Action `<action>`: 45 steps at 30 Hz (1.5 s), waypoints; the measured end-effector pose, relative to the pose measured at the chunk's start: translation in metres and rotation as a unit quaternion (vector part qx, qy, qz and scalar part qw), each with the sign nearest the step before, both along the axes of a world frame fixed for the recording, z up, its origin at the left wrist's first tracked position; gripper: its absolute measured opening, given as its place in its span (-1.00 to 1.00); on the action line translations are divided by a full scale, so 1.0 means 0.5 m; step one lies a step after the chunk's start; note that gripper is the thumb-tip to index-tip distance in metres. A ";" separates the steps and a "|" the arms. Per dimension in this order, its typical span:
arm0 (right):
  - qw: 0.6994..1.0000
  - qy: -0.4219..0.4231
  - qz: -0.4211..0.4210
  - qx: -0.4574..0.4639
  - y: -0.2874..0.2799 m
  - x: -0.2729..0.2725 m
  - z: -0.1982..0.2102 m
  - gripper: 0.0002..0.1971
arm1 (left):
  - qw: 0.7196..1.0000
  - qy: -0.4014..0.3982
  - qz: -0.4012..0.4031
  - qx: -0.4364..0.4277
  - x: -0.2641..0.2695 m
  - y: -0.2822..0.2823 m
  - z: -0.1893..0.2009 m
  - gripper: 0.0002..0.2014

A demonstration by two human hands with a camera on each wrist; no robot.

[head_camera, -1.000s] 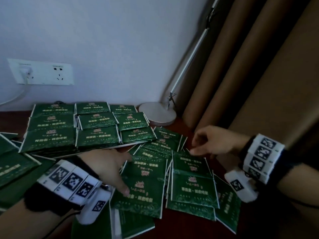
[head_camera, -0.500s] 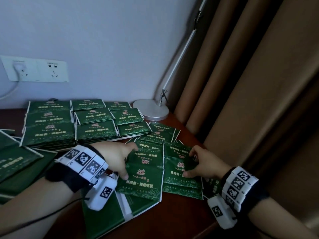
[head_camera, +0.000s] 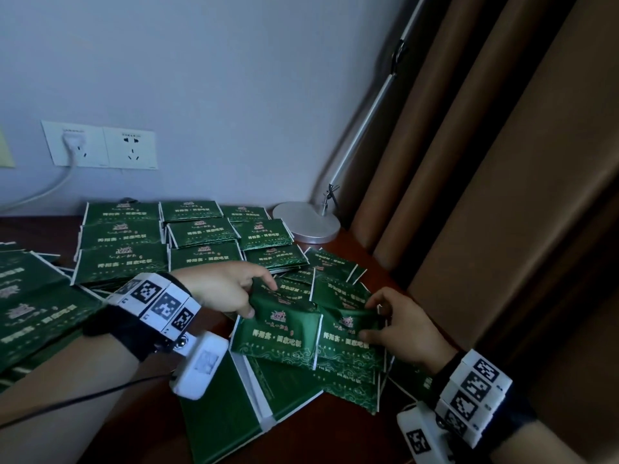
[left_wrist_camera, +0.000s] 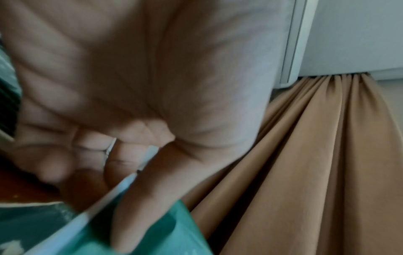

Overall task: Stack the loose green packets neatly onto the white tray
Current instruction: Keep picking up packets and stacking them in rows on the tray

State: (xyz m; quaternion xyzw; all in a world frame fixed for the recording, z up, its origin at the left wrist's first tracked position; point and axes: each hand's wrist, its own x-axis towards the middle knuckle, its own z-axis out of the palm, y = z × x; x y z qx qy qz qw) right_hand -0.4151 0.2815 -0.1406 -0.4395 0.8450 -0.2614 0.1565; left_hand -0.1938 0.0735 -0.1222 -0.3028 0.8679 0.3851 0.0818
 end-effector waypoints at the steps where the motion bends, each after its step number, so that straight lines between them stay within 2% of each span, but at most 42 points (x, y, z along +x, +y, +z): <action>1: 0.999 -0.021 -0.006 -0.033 0.002 0.001 -0.001 -0.60 | 1.000 0.019 0.007 -0.002 0.006 -0.003 0.004 -0.48; 2: 0.995 -0.062 -0.014 -0.075 0.003 0.006 -0.001 -0.62 | 0.999 0.042 0.018 -0.005 0.013 -0.006 0.008 -0.51; 4: 0.967 -0.188 -0.029 -0.170 0.006 0.022 0.005 -0.63 | 0.995 0.087 0.045 0.003 0.026 -0.010 0.014 -0.51; 6: 0.938 -0.271 -0.031 -0.214 0.006 0.034 0.014 -0.58 | 0.994 0.104 0.041 0.010 0.035 -0.011 0.018 -0.37; 7: 0.936 -0.278 -0.026 -0.213 0.005 0.036 0.017 -0.53 | 0.995 0.094 0.029 -0.004 0.036 -0.008 0.021 -0.29; 8: 0.945 -0.261 -0.017 -0.196 0.003 0.036 0.020 -0.48 | 0.997 0.074 0.019 -0.033 0.038 -0.002 0.024 -0.22; 9: 0.967 -0.202 -0.006 -0.157 0.001 0.036 0.023 -0.44 | 0.996 0.049 0.010 -0.075 0.037 0.004 0.026 -0.19; 10: 0.989 -0.111 0.007 -0.100 -0.002 0.033 0.027 -0.42 | 0.992 0.025 0.000 -0.123 0.035 0.011 0.028 -0.19; 11: 0.999 -0.010 0.022 -0.041 -0.003 0.030 0.031 -0.45 | 0.986 0.005 -0.010 -0.166 0.032 0.015 0.028 -0.25; 13: 0.989 0.134 0.056 0.016 -0.003 0.032 0.036 -0.64 | 0.976 -0.011 -0.025 -0.218 0.033 0.021 0.030 -0.43; 15: 0.984 0.166 0.065 -0.002 -0.003 0.028 0.044 -0.83 | 0.973 0.015 -0.029 -0.229 0.039 0.021 0.039 -0.67; 16: 0.984 0.161 0.070 -0.027 -0.002 0.023 0.047 -0.86 | 0.972 0.042 -0.028 -0.231 0.043 0.018 0.045 -0.80; 18: 0.987 0.107 0.079 -0.095 -0.002 0.013 0.059 -0.88 | 0.966 0.104 -0.016 -0.237 0.052 0.006 0.060 -0.91; 20: 0.982 -0.020 0.080 -0.171 -0.010 0.013 0.077 -0.90 | 0.963 0.162 0.007 -0.217 0.063 -0.009 0.072 -0.86; 22: 0.957 -0.167 0.077 -0.224 -0.028 0.022 0.089 -0.87 | 0.957 0.217 0.040 -0.186 0.073 -0.020 0.082 -0.85; 23: 0.946 -0.209 0.071 -0.238 -0.040 0.027 0.092 -0.85 | 0.953 0.242 0.062 -0.168 0.075 -0.023 0.084 -0.86; 27: 0.932 -0.233 0.076 -0.266 -0.121 0.030 0.093 -0.84 | 0.922 0.341 0.170 -0.070 0.074 -0.037 0.077 -0.97; 31: 0.924 -0.263 0.025 -0.277 -0.241 0.007 0.074 -0.86 | 0.856 0.424 0.285 0.076 0.062 -0.065 0.059 -0.82; 34: 0.941 -0.242 0.015 -0.237 -0.333 -0.026 0.043 -0.85 | 0.800 0.462 0.354 0.144 0.055 -0.091 0.045 -0.76; 36: 0.953 -0.232 0.011 -0.193 -0.377 -0.043 0.019 -0.82 | 0.776 0.475 0.381 0.162 0.053 -0.106 0.034 -0.71; 38: 0.953 -0.265 0.019 -0.147 -0.410 -0.053 -0.009 -0.77 | 0.765 0.478 0.400 0.161 0.052 -0.119 0.023 -0.63; 41: 0.949 -0.295 0.026 -0.108 -0.429 -0.051 -0.031 -0.69 | 0.771 0.472 0.406 0.134 0.050 -0.128 0.015 -0.51; 45: 0.959 -0.271 0.018 -0.087 -0.428 -0.058 -0.033 -0.59 | 0.796 0.439 0.410 0.074 0.021 -0.149 0.046 -0.63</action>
